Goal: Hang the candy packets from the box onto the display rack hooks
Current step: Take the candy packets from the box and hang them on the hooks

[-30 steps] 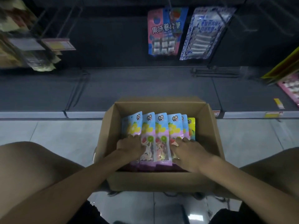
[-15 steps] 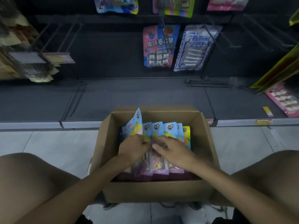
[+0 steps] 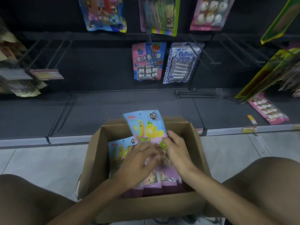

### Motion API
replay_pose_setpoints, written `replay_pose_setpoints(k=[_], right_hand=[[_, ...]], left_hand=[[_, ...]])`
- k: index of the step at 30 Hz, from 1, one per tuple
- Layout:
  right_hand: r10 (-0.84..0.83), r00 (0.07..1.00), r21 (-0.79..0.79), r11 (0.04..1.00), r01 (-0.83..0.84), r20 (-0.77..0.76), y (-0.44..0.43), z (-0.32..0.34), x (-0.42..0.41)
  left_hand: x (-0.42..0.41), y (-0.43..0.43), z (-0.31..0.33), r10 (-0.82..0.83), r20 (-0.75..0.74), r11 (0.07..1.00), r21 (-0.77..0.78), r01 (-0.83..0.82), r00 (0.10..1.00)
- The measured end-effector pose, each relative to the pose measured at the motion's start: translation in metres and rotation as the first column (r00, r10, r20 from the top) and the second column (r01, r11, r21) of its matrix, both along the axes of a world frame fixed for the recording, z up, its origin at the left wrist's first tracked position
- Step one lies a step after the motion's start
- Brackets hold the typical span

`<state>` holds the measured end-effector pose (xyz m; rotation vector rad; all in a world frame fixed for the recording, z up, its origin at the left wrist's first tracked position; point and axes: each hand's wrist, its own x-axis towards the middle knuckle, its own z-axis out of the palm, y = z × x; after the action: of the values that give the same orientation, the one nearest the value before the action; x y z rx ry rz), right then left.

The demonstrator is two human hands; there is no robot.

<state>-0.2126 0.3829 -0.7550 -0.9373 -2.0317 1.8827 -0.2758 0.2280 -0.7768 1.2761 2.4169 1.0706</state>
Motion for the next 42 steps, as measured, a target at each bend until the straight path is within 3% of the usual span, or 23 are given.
replay_pose_setpoints(k=[3,8,10,12,13,15,19,26,30,33,36,40,42], right_hand=[[-0.047,0.995,-0.081,0.996,0.040,-0.083,0.009,0.017,0.003],[-0.185,0.975,-0.197,0.968,0.158,-0.127,0.025,0.036,0.003],[-0.224,0.966,-0.214,0.957,0.194,-0.127,0.031,0.037,0.003],[-0.228,0.967,-0.180,0.962,0.205,-0.116,0.039,0.032,0.002],[-0.228,0.969,-0.171,0.963,0.209,-0.098,0.042,0.029,0.002],[-0.184,0.982,-0.146,0.974,0.175,-0.046,0.049,0.022,0.002],[-0.126,0.992,-0.154,0.980,0.126,0.011,0.060,0.013,0.000],[-0.014,0.999,-0.167,0.986,0.009,-0.032,0.054,0.038,-0.004],[0.185,0.981,-0.168,0.967,-0.192,-0.057,0.043,0.059,-0.003],[0.295,0.949,-0.246,0.917,-0.314,-0.110,0.031,0.075,-0.003],[0.292,0.948,-0.190,0.931,-0.313,-0.128,0.027,0.084,-0.003],[0.274,0.953,-0.136,0.947,-0.291,-0.129,0.033,0.100,0.000],[0.271,0.951,-0.119,0.950,-0.289,-0.149,0.034,0.109,0.002]], left_hand=[[-0.017,-0.005,0.005,0.212,0.088,0.970,0.106,-0.221,0.973],[-0.030,-0.006,0.049,0.447,0.431,0.803,0.194,-0.564,0.784],[-0.036,-0.007,0.055,0.355,0.661,0.798,0.154,-0.583,0.661],[-0.040,-0.006,0.051,0.149,0.888,0.854,0.105,-0.509,0.434],[-0.038,-0.007,0.050,0.085,0.939,0.870,0.093,-0.483,0.334],[-0.032,-0.006,0.050,0.026,0.969,0.892,0.088,-0.444,0.245],[-0.026,-0.008,0.049,0.009,0.939,0.917,0.130,-0.378,0.345],[-0.033,-0.017,0.060,0.030,0.898,0.873,0.190,-0.448,0.440],[-0.035,-0.019,0.081,0.033,0.862,0.825,0.262,-0.500,0.506],[-0.037,-0.019,0.089,-0.040,0.873,0.824,0.304,-0.479,0.486],[-0.040,-0.021,0.096,-0.034,0.869,0.831,0.299,-0.468,0.494],[-0.048,-0.023,0.118,-0.006,0.812,0.877,0.285,-0.388,0.583],[-0.056,-0.024,0.136,-0.027,0.801,0.844,0.339,-0.416,0.598]])
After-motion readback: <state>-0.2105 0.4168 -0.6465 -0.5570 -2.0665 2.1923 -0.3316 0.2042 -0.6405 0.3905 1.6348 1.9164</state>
